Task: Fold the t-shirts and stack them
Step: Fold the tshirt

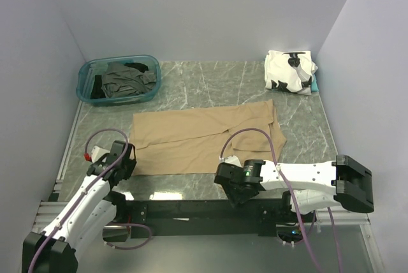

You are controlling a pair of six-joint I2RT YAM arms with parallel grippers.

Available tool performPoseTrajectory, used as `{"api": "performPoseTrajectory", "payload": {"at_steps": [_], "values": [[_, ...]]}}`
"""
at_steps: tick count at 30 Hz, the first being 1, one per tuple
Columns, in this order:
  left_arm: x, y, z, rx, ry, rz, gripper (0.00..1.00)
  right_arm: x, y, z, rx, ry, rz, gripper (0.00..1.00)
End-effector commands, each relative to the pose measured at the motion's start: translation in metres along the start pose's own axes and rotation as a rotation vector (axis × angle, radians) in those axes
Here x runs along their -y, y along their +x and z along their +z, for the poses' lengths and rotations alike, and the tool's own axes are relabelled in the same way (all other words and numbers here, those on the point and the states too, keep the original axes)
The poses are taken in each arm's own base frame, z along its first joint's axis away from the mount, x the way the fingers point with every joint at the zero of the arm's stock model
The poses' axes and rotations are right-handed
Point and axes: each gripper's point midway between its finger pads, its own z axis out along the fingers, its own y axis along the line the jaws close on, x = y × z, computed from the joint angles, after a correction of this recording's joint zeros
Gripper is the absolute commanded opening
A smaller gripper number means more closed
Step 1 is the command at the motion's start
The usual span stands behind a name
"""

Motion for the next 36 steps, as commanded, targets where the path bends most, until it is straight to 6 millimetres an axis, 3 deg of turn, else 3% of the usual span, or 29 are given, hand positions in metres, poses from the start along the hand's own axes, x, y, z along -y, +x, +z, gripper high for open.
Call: {"api": "performPoseTrajectory", "payload": {"at_steps": [1, 5, 8, 14, 18, 25, 31, 36], "values": [[-0.003, -0.003, 0.001, 0.018, -0.034, -0.016, 0.35, -0.005, -0.012, -0.001, 0.056, -0.002, 0.03, 0.63], [-0.01, -0.002, 0.002, 0.016, -0.083, -0.02, 0.53, -0.004, -0.012, 0.003, 0.056, 0.009, 0.044, 0.63], [-0.015, 0.0, 0.007, 0.016, -0.117, -0.022, 0.53, 0.0, -0.012, 0.006, 0.06, 0.03, 0.052, 0.63], [-0.019, 0.003, 0.01, 0.001, -0.165, -0.005, 0.45, 0.004, -0.012, 0.008, 0.058, 0.033, 0.062, 0.63], [-0.015, -0.002, 0.001, 0.007, -0.156, -0.03, 0.55, 0.002, -0.019, 0.004, 0.075, 0.015, 0.068, 0.63], [-0.012, -0.01, -0.014, 0.021, -0.156, -0.074, 0.61, -0.001, -0.024, 0.003, 0.083, -0.024, 0.078, 0.63], [-0.019, -0.006, -0.013, 0.011, -0.205, -0.116, 0.55, -0.007, -0.03, 0.003, 0.079, -0.099, 0.065, 0.63], [-0.028, -0.002, -0.004, 0.016, -0.241, -0.113, 0.53, 0.008, -0.038, 0.001, 0.1, -0.075, 0.078, 0.62]]}}
